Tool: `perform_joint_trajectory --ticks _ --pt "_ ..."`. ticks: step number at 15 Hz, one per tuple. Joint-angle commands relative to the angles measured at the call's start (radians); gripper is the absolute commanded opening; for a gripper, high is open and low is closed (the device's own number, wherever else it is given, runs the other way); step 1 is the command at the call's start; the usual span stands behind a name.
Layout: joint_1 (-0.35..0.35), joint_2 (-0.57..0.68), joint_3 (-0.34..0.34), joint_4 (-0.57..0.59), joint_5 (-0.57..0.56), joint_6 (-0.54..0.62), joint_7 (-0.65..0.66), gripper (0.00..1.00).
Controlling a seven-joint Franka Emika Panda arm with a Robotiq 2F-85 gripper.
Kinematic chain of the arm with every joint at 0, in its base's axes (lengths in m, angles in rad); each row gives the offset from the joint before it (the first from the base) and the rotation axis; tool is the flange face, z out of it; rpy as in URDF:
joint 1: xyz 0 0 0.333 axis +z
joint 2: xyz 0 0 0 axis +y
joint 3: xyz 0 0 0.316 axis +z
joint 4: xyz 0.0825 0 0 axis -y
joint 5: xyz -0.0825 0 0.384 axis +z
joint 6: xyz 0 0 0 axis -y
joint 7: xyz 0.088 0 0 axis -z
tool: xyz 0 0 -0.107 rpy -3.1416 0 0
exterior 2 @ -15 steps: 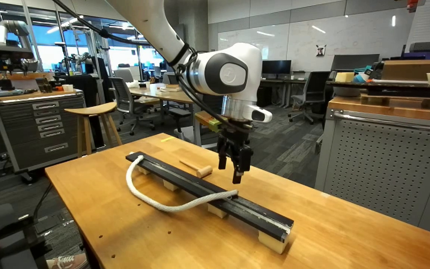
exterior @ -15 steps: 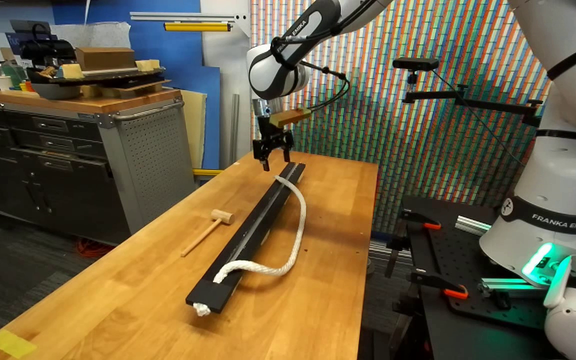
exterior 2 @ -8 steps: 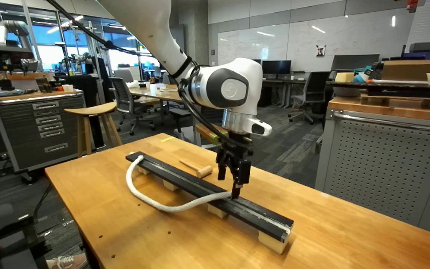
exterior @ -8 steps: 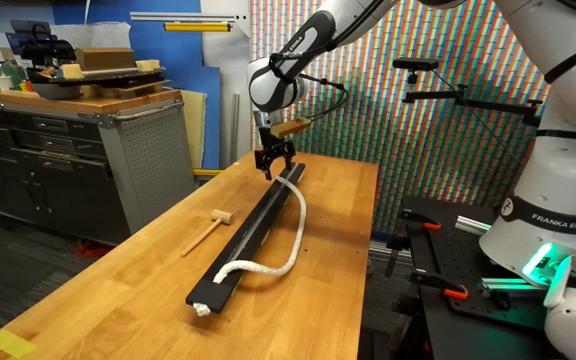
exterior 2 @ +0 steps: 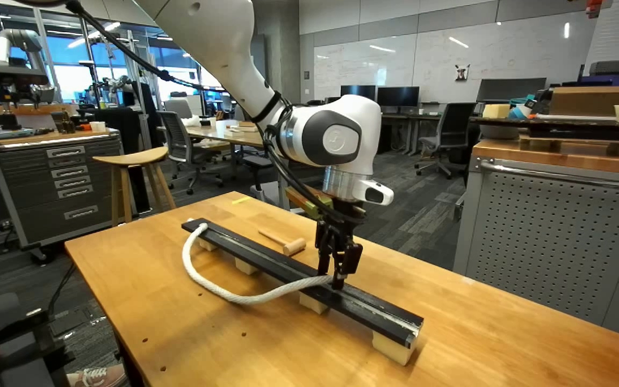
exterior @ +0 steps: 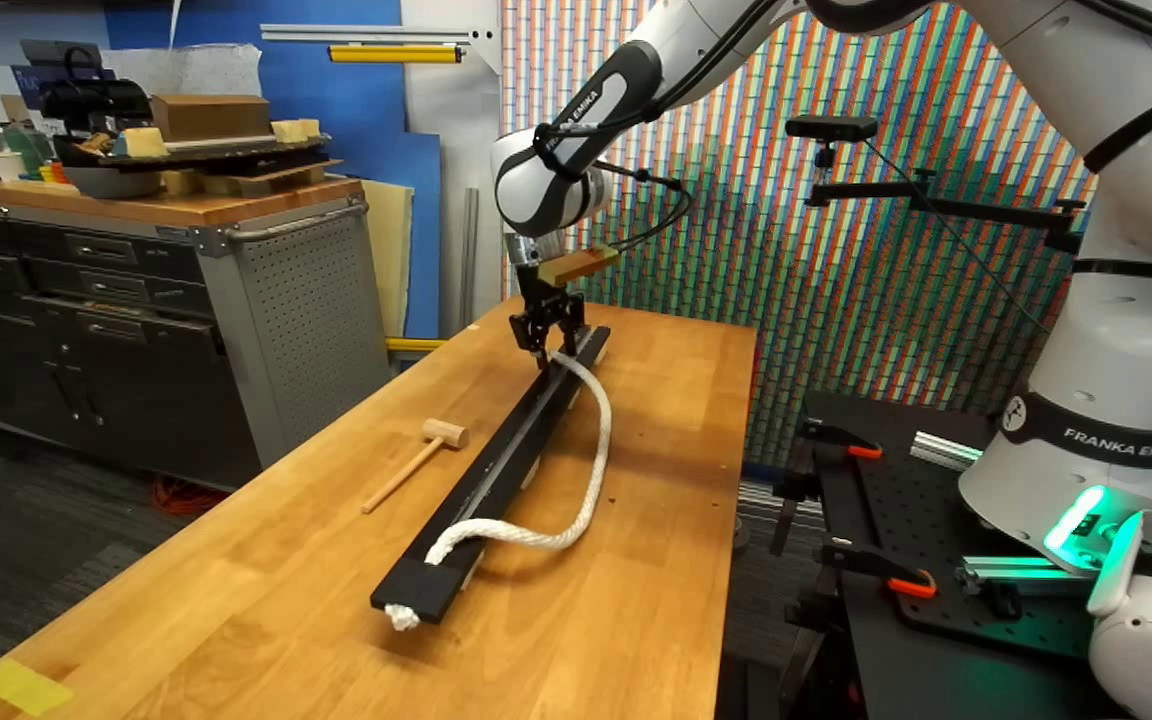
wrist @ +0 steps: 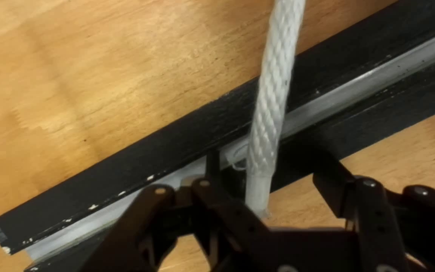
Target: Pick up the white rope and arrange it neatly on the board
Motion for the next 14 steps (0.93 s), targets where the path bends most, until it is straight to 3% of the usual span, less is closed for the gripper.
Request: perform_joint_trajectory --ticks 1,5,6,14 --pt "-0.012 0.019 -0.003 0.045 0.027 -0.027 -0.032 0.34" --pt "-0.017 0.006 0.001 0.034 0.033 -0.017 -0.045 0.03" --pt "-0.018 0.003 0.001 0.030 0.033 -0.014 -0.049 0.00" --pt "-0.021 -0.011 -0.032 0.031 0.035 -0.060 0.008 0.03"
